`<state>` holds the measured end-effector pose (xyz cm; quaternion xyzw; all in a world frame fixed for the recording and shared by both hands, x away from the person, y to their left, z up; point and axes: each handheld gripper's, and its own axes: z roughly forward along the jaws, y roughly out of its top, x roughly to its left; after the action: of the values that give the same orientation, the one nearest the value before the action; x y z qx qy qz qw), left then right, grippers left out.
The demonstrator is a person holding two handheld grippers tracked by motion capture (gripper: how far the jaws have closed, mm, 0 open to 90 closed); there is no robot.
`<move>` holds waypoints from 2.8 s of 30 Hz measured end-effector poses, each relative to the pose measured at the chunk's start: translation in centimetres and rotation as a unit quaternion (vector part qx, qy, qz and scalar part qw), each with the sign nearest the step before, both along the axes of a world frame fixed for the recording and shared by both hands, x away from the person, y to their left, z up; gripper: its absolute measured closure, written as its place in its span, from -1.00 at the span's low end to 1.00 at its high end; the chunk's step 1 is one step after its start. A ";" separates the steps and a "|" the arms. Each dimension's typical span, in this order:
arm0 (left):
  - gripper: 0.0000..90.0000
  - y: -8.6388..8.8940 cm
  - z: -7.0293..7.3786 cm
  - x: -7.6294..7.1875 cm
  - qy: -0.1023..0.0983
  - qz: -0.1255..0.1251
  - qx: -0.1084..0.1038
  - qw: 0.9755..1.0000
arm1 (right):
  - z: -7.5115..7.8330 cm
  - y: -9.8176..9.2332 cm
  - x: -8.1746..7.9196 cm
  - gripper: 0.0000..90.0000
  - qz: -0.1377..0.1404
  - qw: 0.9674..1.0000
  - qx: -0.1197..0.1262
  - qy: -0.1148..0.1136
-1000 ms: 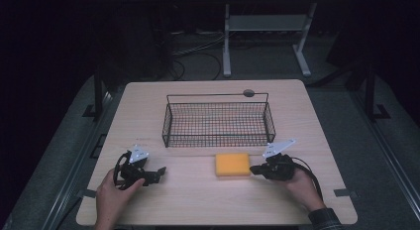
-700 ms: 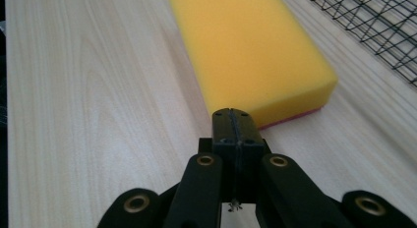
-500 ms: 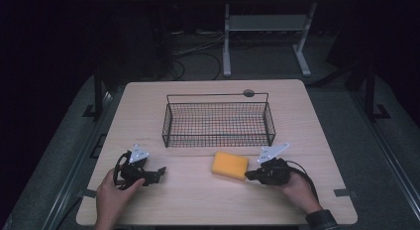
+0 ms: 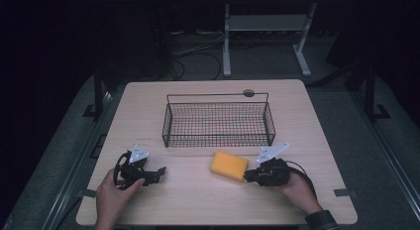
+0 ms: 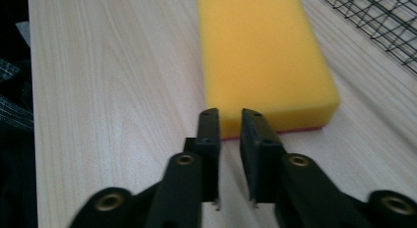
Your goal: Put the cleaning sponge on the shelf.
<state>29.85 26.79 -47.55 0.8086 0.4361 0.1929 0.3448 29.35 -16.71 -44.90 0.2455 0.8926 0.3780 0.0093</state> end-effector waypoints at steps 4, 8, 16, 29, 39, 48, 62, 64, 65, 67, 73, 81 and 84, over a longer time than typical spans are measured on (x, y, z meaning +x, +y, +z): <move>-0.72 0.0 0.0 0.0 0.000 0.001 -0.001 1.000 | 0.4 -0.4 0.1 0.41 -0.015 1.000 0.000 0.001; -0.72 0.0 0.0 0.0 0.000 0.001 -0.001 1.000 | 0.5 -0.7 0.3 0.15 -0.028 1.000 -0.010 0.003; -0.72 0.0 0.0 0.0 -0.001 0.001 -0.001 1.000 | 0.5 -0.1 0.8 -0.42 -0.030 0.999 -0.043 0.006; -0.72 0.0 0.0 0.0 0.000 0.001 -0.001 1.000 | 1.9 1.0 2.1 -0.75 -0.022 0.996 -0.085 -0.010; -0.72 0.0 0.0 0.0 -0.001 0.002 -0.003 1.000 | 2.8 2.1 3.1 -0.77 0.004 0.994 -0.107 -0.018; -0.72 0.0 0.0 0.0 0.000 0.002 -0.002 1.000 | 2.7 4.1 3.9 -0.77 0.026 0.991 -0.131 -0.019; -0.72 0.0 0.0 0.0 0.001 0.001 -0.001 1.000 | 2.3 6.3 4.6 -0.78 0.044 0.985 -0.164 -0.019; -0.72 0.0 0.0 0.0 0.001 0.001 -0.001 1.000 | 2.3 6.7 4.7 -0.77 0.046 0.985 -0.168 -0.018; -0.72 0.0 0.0 0.0 0.000 0.001 0.000 1.000 | 2.3 6.7 4.7 -0.77 0.046 0.985 -0.168 -0.018; -0.72 0.0 0.0 0.0 0.001 0.001 0.000 1.000 | 2.1 7.0 4.8 -0.77 0.048 0.984 -0.173 -0.018; -0.72 0.0 0.0 0.0 0.000 0.000 0.000 1.000 | 1.7 7.8 5.0 -0.77 0.054 0.982 -0.180 -0.016; -0.72 0.0 0.0 0.0 0.001 0.001 0.000 1.000 | 0.8 8.8 5.3 -0.77 0.062 0.979 -0.193 -0.011; -0.72 0.0 0.0 0.0 0.001 0.001 0.000 1.000 | 0.5 9.0 5.4 -0.77 0.061 0.979 -0.195 -0.007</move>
<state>29.84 26.78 -47.54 0.8082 0.4370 0.1925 0.3446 34.78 -7.68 -44.35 0.1813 0.9624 0.1986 0.0396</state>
